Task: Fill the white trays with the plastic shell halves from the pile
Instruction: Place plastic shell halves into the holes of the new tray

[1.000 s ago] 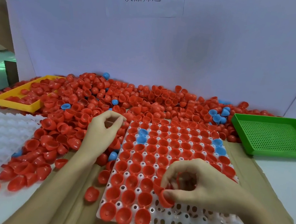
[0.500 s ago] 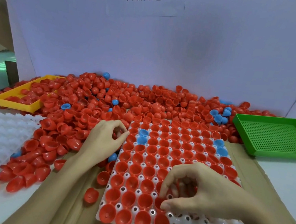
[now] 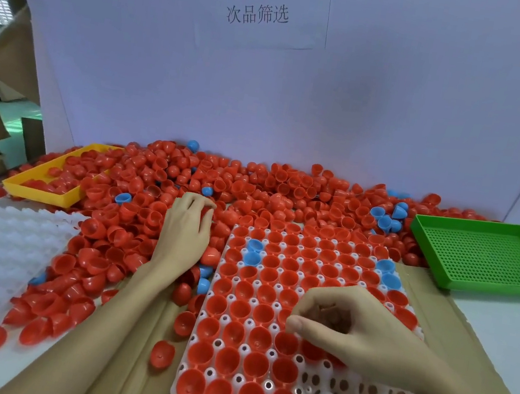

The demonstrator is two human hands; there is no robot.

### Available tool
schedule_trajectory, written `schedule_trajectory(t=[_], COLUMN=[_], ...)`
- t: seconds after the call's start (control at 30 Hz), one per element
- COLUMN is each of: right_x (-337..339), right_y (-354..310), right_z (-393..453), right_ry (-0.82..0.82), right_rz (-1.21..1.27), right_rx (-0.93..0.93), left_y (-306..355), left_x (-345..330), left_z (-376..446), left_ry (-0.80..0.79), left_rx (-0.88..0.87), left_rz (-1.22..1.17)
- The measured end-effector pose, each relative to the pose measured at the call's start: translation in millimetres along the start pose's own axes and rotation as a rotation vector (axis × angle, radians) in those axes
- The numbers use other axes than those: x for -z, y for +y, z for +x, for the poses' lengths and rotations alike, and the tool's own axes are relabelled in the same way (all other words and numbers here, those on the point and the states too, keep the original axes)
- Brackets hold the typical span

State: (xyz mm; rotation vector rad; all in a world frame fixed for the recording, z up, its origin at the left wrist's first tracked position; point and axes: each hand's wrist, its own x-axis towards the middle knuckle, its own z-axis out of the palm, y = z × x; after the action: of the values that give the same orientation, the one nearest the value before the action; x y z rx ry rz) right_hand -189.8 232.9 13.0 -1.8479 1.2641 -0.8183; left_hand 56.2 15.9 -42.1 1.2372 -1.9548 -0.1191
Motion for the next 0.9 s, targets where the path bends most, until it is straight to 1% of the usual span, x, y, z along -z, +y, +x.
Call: schedule_trajectory(t=[0.07, 0.1, 0.2, 0.23, 0.27, 0.33, 0.4, 0.47, 0.57, 0.67, 0.73, 0.83, 0.9], right_x=[0.3, 0.8, 2.3, 2.7, 2.7, 2.0, 2.1, 2.2, 2.3, 1.8, 0.4, -1.7, -2.0], right_y=[0.3, 0.8, 3.6, 4.7, 6.0, 7.8, 9.3, 10.2, 13.5, 17.3, 19.6, 23.8, 25.1], right_z=[-0.3, -0.5, -0.5, -0.3, -0.2, 0.0, 0.3, 0.9, 2.7, 4.3, 6.1, 9.0, 9.8], right_ry=[0.033, 0.045, 0.057, 0.062, 0.069, 0.079, 0.081, 0.092, 0.131, 0.171, 0.224, 0.374, 0.447], right_rz=[0.009, 0.012, 0.018, 0.013, 0.006, -0.003, -0.004, -0.004, -0.024, -0.057, -0.064, 0.001, 0.009], right_rx=[0.012, 0.021, 0.032, 0.035, 0.043, 0.06, 0.069, 0.076, 0.092, 0.101, 0.1, 0.069, 0.059], left_y=[-1.8, -3.5, -6.8, -6.4, -5.9, -5.7, -4.7, -4.0, 4.7, 21.0, 35.1, 61.1, 77.3], left_x=[-1.7, -2.9, -4.6, -4.8, -5.2, -5.9, -4.6, -3.2, 4.8, 16.5, 22.6, 29.6, 30.9], left_z=[13.6, 21.6, 45.0, 51.5, 56.2, 60.3, 58.1, 51.4, 36.5, 18.6, 4.5, -21.3, -38.1], left_ry=[-0.044, -0.097, -0.341, -0.401, -0.422, -0.372, -0.279, -0.172, -0.046, 0.011, -0.012, -0.117, -0.15], left_rx=[-0.001, -0.006, 0.012, 0.032, 0.045, 0.042, 0.028, 0.003, -0.057, -0.132, -0.137, -0.113, -0.158], left_rz=[0.028, 0.081, 0.292, 0.325, 0.334, 0.36, 0.415, 0.419, 0.29, 0.091, -0.075, -0.333, -0.401])
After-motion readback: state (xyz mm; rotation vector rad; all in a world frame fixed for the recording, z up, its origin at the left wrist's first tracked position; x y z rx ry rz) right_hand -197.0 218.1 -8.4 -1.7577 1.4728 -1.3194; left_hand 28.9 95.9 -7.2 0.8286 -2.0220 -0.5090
